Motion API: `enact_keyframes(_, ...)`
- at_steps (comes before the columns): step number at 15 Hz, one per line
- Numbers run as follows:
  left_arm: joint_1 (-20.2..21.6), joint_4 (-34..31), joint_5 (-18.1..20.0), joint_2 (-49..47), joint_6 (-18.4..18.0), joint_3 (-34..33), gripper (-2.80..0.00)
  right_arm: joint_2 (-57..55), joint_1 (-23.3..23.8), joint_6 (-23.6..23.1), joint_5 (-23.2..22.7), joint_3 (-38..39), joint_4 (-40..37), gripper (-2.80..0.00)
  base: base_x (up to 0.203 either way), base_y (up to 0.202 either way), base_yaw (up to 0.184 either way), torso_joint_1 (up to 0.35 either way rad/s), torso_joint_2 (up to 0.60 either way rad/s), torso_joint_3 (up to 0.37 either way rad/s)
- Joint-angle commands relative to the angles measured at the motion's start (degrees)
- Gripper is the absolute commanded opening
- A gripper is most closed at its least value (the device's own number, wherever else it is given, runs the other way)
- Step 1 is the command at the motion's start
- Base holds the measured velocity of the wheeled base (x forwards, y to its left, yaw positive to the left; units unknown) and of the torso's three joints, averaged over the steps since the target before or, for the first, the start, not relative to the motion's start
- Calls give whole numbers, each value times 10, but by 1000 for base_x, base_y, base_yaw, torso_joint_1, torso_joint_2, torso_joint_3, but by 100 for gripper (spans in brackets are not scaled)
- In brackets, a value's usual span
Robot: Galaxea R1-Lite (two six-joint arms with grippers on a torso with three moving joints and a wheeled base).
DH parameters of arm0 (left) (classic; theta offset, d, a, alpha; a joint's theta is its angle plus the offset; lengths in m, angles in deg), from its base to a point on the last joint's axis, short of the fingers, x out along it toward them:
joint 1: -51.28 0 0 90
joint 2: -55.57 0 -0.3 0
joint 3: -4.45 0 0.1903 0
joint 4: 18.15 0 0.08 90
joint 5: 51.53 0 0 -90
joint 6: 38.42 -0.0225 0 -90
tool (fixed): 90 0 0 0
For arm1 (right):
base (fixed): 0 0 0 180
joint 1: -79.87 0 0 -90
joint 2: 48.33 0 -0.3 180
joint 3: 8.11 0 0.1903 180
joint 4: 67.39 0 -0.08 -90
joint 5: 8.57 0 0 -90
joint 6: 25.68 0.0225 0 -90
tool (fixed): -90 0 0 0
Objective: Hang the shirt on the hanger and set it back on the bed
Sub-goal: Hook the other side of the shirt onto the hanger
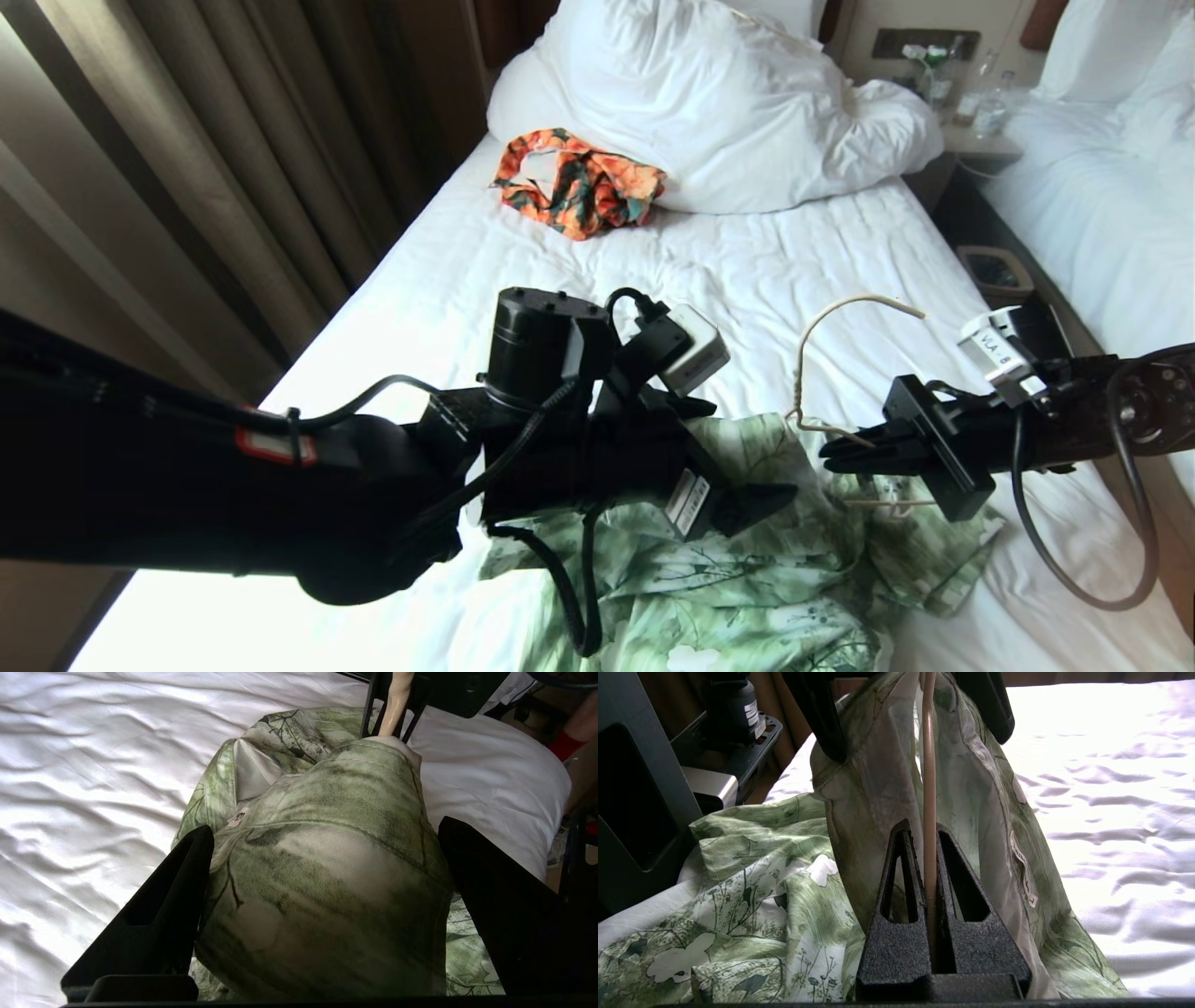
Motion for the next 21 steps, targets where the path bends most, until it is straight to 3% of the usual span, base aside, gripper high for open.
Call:
enact_keyframes(1, 0, 26, 1, -39, 1, 3, 0, -6, -1, -4, -10, -2, 1, -280, 0, 0, 0, 0, 0, 0)
enact_keyframes(2, -1, 54, -1, -48, 1, 6, 0, -6, -1, -4, -12, -3, 1, -280, 0, 0, 0, 0, 0, 0)
enact_keyframes(3, -2, 63, -6, -51, 2, 8, -84, -6, -1, -4, -12, -3, 1, -280, 0, 0, 0, 0, 0, 0)
enact_keyframes(4, -8, 65, -12, -50, 3, 8, -280, -4, -1, -4, -13, -3, 1, -280, 0, 0, 0, 0, 0, 0)
enact_keyframes(16, -15, 65, -15, -17, 4, -14, -280, -1, 10, -3, -31, -1, 1, -280, 0, 0, 0, 0, 0, 0)
enact_keyframes(17, -16, 65, -15, -15, 4, -14, -280, 2, 10, -3, -32, 0, 2, 0, 0, 0, 0, 0, 0, 0)
enact_keyframes(21, -16, 65, -15, 1, 20, -18, -280, 26, 23, 1, -30, 8, -4, 0, 0, 0, 0, 0, 0, 0)
